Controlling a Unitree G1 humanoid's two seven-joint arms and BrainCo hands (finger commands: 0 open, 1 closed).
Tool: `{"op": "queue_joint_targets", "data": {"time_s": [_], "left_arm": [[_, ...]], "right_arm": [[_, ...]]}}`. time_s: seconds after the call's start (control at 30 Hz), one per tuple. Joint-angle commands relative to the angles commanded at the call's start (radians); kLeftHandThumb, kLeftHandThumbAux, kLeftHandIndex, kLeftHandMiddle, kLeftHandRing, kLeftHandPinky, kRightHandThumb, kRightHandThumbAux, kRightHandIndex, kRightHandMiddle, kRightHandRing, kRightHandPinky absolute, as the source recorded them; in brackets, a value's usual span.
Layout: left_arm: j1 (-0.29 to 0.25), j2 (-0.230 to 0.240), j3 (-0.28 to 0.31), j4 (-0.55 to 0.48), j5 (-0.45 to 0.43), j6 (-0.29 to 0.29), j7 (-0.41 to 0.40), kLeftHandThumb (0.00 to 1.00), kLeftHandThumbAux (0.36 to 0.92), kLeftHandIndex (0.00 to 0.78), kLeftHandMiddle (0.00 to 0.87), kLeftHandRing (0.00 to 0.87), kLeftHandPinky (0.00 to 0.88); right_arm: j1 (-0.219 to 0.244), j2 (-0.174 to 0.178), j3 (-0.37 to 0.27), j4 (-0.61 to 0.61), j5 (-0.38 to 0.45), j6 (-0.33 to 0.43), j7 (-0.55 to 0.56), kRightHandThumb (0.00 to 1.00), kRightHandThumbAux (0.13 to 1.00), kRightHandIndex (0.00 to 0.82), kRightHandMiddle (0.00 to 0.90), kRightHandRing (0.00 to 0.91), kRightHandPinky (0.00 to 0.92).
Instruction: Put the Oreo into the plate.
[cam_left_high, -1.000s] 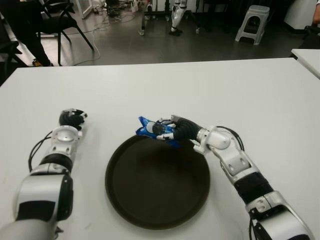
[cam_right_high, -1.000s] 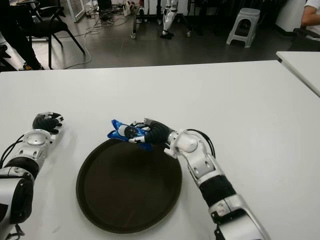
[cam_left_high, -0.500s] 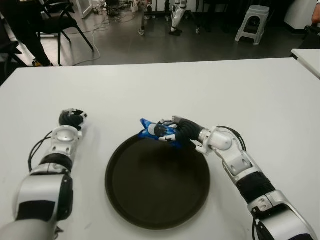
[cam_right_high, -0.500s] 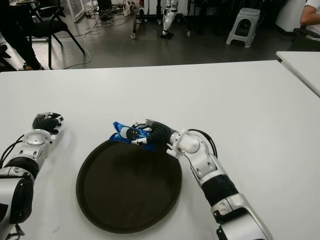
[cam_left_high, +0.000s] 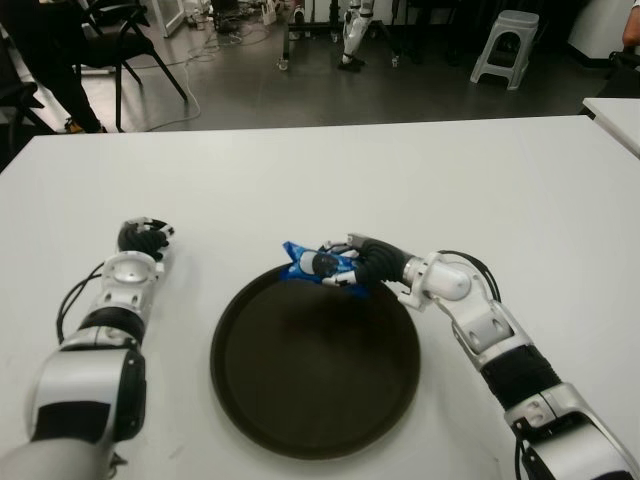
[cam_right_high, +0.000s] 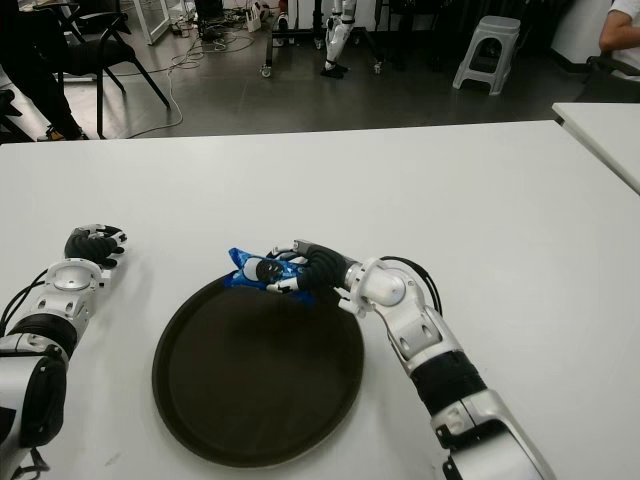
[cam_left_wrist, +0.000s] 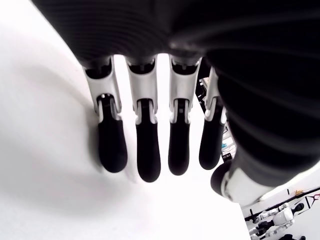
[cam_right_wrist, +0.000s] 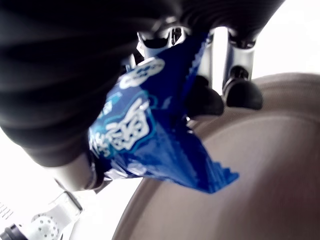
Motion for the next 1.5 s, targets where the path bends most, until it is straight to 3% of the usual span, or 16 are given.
{"op": "queue_joint_targets", "data": {"time_s": [0.13, 0.2, 0.5, 0.7, 1.13, 1.33, 1.5], "left_arm": [[0.001, 0.0, 0.001, 0.0, -0.001, -0.004, 0.0, 0.692, 0.717, 0.413, 0.424, 0.449, 0.434], [0.001, 0.0, 0.001, -0.001, -0.001, -0.006, -0.001, 0.692, 0.716, 0.414, 0.432, 0.459, 0.448], [0.001, 0.001, -0.005, -0.002, 0.002, -0.011, -0.007, 0.694, 0.715, 0.422, 0.507, 0.527, 0.508], [0.002, -0.001, 0.005, -0.003, -0.008, -0.017, -0.01, 0.695, 0.717, 0.422, 0.512, 0.523, 0.506], [0.002, -0.001, 0.002, -0.003, -0.005, -0.019, -0.018, 0.694, 0.718, 0.422, 0.561, 0.58, 0.555], [0.002, -0.001, -0.002, -0.003, -0.002, -0.016, -0.016, 0.693, 0.72, 0.419, 0.506, 0.524, 0.494], [0.002, -0.001, -0.003, -0.002, -0.001, -0.014, -0.018, 0.691, 0.72, 0.416, 0.511, 0.539, 0.525]], "right_arm": [[0.025, -0.016, -0.001, -0.076, 0.017, 0.057, 0.034, 0.741, 0.71, 0.439, 0.799, 0.807, 0.814], [0.051, -0.035, -0.005, -0.173, 0.029, 0.119, 0.062, 0.741, 0.711, 0.439, 0.79, 0.802, 0.809], [0.052, -0.05, 0.009, -0.212, 0.029, 0.18, 0.082, 0.743, 0.71, 0.439, 0.767, 0.794, 0.799], [0.057, -0.055, 0.01, -0.238, 0.035, 0.209, 0.087, 0.743, 0.71, 0.439, 0.766, 0.793, 0.797], [0.056, -0.054, 0.005, -0.221, 0.056, 0.179, 0.089, 0.744, 0.71, 0.439, 0.763, 0.793, 0.798], [0.056, -0.058, 0.01, -0.219, 0.045, 0.171, 0.079, 0.743, 0.71, 0.439, 0.759, 0.793, 0.799], [0.056, -0.06, 0.013, -0.225, 0.037, 0.178, 0.074, 0.743, 0.71, 0.439, 0.76, 0.792, 0.8]]}}
